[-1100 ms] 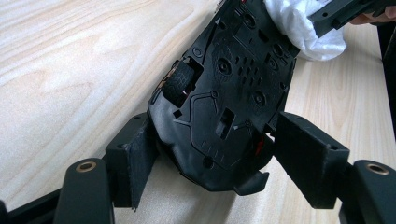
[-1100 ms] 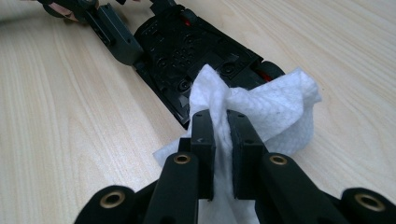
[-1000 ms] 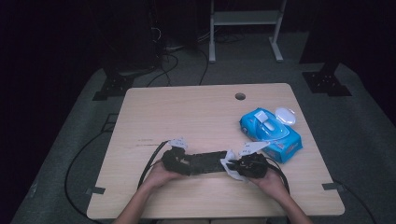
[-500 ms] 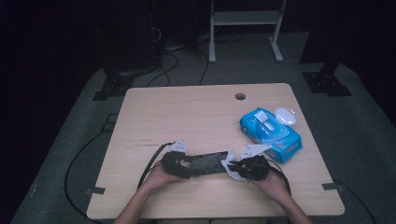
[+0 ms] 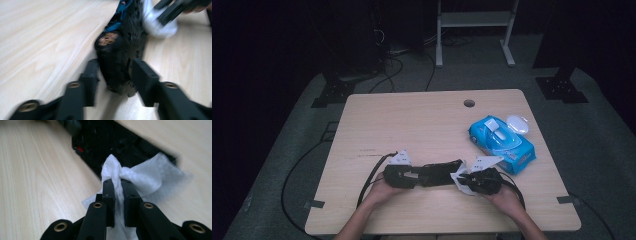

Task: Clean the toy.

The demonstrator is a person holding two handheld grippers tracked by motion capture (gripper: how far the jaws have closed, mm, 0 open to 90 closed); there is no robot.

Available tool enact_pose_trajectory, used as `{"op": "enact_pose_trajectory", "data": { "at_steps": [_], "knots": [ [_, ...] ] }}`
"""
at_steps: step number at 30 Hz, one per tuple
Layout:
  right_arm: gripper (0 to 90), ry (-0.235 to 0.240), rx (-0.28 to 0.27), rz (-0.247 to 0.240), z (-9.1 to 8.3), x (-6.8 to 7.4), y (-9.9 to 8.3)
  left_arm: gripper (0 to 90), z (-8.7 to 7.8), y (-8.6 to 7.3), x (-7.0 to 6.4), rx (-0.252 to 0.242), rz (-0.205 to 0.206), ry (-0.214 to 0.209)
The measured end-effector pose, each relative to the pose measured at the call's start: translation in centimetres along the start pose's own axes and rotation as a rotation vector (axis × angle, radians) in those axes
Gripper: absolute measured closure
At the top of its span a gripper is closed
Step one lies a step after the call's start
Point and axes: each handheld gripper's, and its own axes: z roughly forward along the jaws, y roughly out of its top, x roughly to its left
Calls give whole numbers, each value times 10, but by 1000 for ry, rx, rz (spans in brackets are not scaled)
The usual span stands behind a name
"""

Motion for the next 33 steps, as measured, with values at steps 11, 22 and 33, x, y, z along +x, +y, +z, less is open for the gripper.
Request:
{"op": "enact_pose_trajectory", "data": {
  "at_steps": [11,22,33],
  "knots": [
    [812,52,-64,8,-7,7,11,665,14,5,-20,45,153,32],
    [814,6,-145,-2,4,31,55,692,19,5,-29,41,203,81],
    [817,-35,-118,45,18,18,58,720,16,4,-23,12,169,94]
  ]
}}
